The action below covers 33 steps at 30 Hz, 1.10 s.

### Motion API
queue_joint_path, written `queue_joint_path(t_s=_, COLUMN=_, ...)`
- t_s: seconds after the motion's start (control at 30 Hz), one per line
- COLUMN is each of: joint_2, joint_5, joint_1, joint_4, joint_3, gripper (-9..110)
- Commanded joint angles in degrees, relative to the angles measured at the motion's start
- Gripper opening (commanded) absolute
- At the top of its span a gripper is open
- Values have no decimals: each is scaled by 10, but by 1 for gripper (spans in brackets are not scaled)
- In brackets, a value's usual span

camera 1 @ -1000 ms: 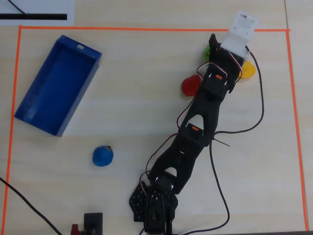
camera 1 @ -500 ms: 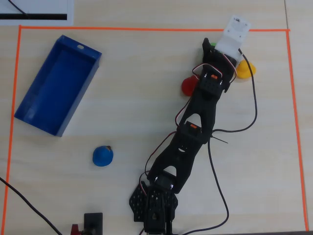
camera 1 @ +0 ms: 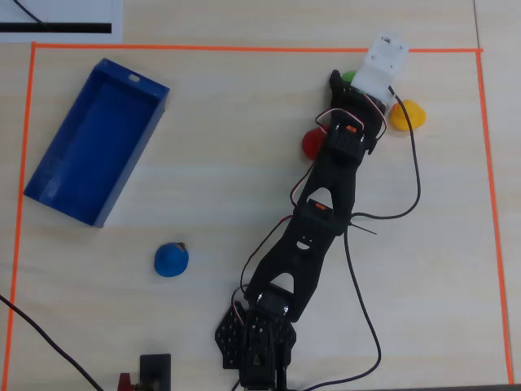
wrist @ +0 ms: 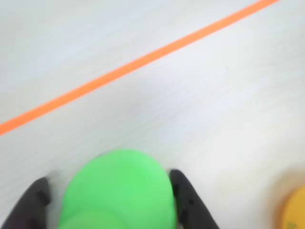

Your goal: Grasp green duck and put it into box.

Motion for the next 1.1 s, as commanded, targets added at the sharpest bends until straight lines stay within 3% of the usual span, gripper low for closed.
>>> queue_joint_path(t_s=0.0, joint_2=0, joint_5=-3, joint_1=4, joint_4=11, joint_3=-18, gripper=18)
queue_joint_path(t_s=0.03, joint_2=0, joint_5=-3, joint_1=4, joint_4=11, joint_3=-18, gripper=0)
queue_joint_path(t_s=0.27, joint_2=45, joint_5=47, joint_1=4, joint_4=83, joint_3=-26, gripper=0)
queue_joint_path(t_s=0.53, joint_2=251, joint_5=207, joint_1=-64, joint_4=330, joint_3=-49, gripper=0)
queue_joint_path(t_s=0.73, joint_2=427, joint_5=316, joint_1=-233, joint_4=533, joint_3=-26, gripper=0)
queue_joint_path(t_s=1.07, joint_2=521, joint_5=438, joint_1=-568, joint_4=649, joint_3=53, gripper=0)
